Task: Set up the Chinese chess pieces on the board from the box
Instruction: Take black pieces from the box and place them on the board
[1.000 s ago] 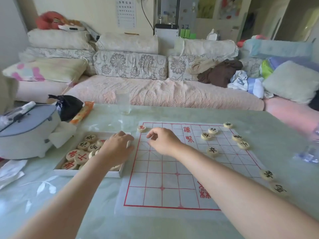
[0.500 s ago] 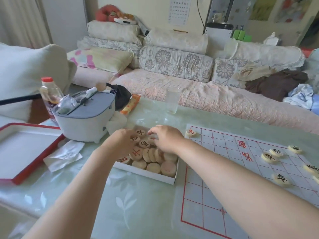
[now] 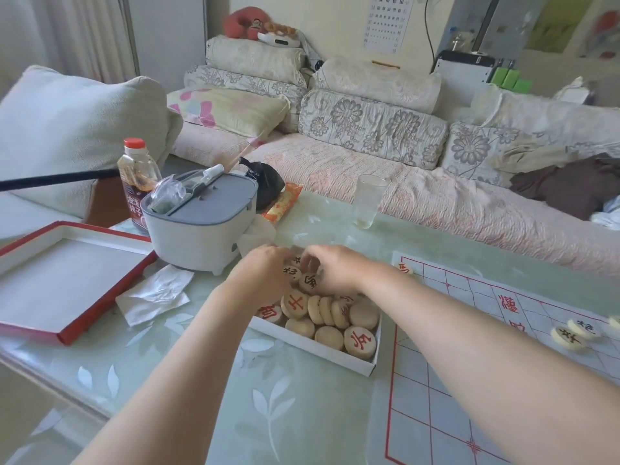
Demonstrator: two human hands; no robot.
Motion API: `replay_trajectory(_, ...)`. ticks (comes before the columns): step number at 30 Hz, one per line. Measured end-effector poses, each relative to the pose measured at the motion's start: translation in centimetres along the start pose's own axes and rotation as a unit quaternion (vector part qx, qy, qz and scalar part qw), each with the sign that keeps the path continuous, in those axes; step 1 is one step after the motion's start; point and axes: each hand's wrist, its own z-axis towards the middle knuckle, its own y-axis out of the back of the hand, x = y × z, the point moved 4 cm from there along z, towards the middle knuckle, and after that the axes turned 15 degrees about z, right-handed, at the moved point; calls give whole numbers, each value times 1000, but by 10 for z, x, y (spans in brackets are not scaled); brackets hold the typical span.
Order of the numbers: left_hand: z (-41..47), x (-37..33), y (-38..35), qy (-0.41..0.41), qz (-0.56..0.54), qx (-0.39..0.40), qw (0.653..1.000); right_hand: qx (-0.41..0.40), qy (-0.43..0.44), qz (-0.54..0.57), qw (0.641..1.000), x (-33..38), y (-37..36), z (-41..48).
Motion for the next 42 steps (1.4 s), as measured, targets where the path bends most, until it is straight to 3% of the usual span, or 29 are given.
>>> replay_trajectory(4, 2, -9, 5, 13, -39, -1, 999, -67, 28, 47, 996, 6, 9, -13)
replay_trajectory(8, 6, -11, 9, 70, -154, 17, 985, -114, 59, 129, 983, 19, 15, -24)
replay_trajectory(11, 8, -3, 14, 108, -207, -13, 972, -130, 61, 153, 978, 21, 16, -22)
replay_trajectory(16, 7, 12, 19, 136, -142, -41, 980, -95, 23, 85, 992, 10, 1, -4)
replay_trajectory(21, 1, 19, 18, 127, -76, -1, 989, -40, 5, 2, 999, 12, -15, 12)
replay_trajectory(26, 2, 21, 17, 131, -81, 18, 988, -20, 20, -48, 998, 17, -26, 23)
replay_trajectory(36, 5, -6, 28, 108, -84, -46, 990, -101, 12, 90, 991, 3, 8, -13)
replay_trajectory(42, 7, -69, 24, 49, -115, -38, 992, -162, -21, 99, 982, -37, 37, -87)
